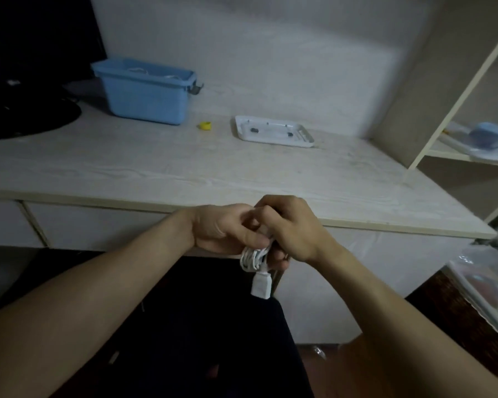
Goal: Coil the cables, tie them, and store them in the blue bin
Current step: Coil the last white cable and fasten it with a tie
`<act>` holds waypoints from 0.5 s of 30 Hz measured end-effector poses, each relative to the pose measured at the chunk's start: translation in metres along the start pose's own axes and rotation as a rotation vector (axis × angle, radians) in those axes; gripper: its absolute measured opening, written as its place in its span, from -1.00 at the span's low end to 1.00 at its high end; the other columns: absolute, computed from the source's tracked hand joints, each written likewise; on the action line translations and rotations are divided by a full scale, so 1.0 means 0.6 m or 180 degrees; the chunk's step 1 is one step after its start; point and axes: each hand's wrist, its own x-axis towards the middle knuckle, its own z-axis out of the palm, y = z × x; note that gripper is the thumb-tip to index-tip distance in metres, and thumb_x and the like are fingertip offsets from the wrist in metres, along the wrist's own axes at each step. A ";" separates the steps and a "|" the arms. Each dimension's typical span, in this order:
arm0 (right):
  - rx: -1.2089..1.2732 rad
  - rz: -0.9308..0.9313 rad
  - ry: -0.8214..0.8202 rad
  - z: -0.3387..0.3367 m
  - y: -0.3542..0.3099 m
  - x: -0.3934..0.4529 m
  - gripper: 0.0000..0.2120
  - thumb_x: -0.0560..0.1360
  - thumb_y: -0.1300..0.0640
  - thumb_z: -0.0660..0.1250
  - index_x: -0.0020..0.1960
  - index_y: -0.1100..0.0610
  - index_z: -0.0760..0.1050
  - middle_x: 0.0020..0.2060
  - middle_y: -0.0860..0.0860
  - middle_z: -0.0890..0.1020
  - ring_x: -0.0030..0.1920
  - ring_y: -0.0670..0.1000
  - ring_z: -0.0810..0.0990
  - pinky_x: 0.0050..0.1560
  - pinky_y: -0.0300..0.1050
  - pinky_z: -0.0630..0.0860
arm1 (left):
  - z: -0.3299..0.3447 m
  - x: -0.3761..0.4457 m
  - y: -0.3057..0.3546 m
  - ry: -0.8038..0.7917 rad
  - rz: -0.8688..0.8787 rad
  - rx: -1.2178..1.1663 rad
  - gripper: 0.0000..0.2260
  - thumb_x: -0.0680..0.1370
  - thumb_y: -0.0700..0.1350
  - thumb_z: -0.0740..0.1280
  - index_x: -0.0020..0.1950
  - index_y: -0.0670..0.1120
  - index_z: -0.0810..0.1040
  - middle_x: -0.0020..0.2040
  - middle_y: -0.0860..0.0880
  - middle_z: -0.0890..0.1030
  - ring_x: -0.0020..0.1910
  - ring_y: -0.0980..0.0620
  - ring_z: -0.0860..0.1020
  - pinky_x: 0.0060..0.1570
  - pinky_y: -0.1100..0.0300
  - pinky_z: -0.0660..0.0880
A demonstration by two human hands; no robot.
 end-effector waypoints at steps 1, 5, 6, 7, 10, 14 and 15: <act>-0.0021 0.0075 -0.0079 -0.008 -0.001 0.017 -0.75 0.53 -0.01 0.20 -0.17 0.08 0.59 -0.27 -0.04 0.66 -0.19 -0.06 0.61 -0.11 -0.03 0.54 | -0.010 0.003 0.012 0.0089 -0.0007 0.0233 -0.69 0.49 -0.26 0.39 0.17 -0.36 0.46 0.00 -0.27 0.61 0.06 -0.19 0.61 0.27 -0.14 0.44; -0.0076 0.0311 -0.0245 -0.030 -0.004 0.080 -0.74 0.61 -0.07 0.18 -0.04 0.08 0.52 -0.09 0.02 0.63 -0.07 -0.01 0.59 0.00 -0.01 0.53 | -0.053 0.009 0.069 0.0552 -0.0035 0.1303 -0.67 0.51 -0.20 0.30 0.20 -0.37 0.49 0.10 -0.32 0.62 0.14 -0.18 0.62 0.19 0.08 0.49; -0.0068 0.0272 -0.0121 -0.036 -0.007 0.100 -0.71 0.62 -0.11 0.17 -0.02 0.10 0.51 -0.09 0.02 0.63 -0.08 -0.01 0.59 -0.03 -0.06 0.51 | -0.069 0.010 0.090 0.0640 -0.0016 0.1706 -0.68 0.54 -0.16 0.29 0.19 -0.36 0.51 0.11 -0.30 0.64 0.16 -0.15 0.62 0.21 0.12 0.48; -0.0015 0.0258 0.0025 -0.036 -0.009 0.109 -0.68 0.63 -0.13 0.16 -0.04 0.11 0.49 -0.13 0.01 0.62 -0.11 -0.03 0.58 -0.07 -0.11 0.49 | -0.076 0.009 0.096 0.0745 0.0007 0.1988 -0.70 0.57 -0.14 0.28 0.18 -0.34 0.53 0.10 -0.26 0.66 0.17 -0.12 0.62 0.22 0.15 0.47; 0.0145 0.0195 0.0599 -0.049 -0.011 0.165 -0.61 0.65 -0.14 0.13 -0.19 0.13 0.40 -0.30 -0.04 0.54 -0.27 -0.12 0.50 -0.25 -0.26 0.37 | -0.097 0.023 0.129 0.1383 0.0250 0.2491 -0.73 0.65 -0.11 0.22 0.04 -0.31 0.57 -0.05 -0.18 0.69 0.00 -0.02 0.66 0.06 0.19 0.53; 0.0829 0.0379 0.1251 -0.045 0.010 0.240 -0.56 0.67 -0.04 0.10 -0.32 0.13 0.36 -0.43 0.00 0.46 -0.35 -0.03 0.44 -0.22 -0.09 0.38 | -0.151 0.047 0.142 0.2657 0.0937 0.3104 -0.47 0.55 0.25 0.28 -0.26 -0.22 0.52 -0.37 -0.18 0.51 -0.34 0.08 0.47 -0.28 0.09 0.38; 0.1048 0.0577 0.1355 -0.040 0.015 0.260 -0.57 0.66 -0.01 0.09 -0.34 0.13 0.35 -0.43 0.02 0.48 -0.33 0.00 0.45 -0.20 -0.06 0.38 | -0.167 0.048 0.145 0.2901 0.1040 0.3061 -0.45 0.51 0.32 0.28 -0.32 -0.16 0.51 -0.41 -0.15 0.47 -0.36 0.09 0.42 -0.31 0.08 0.34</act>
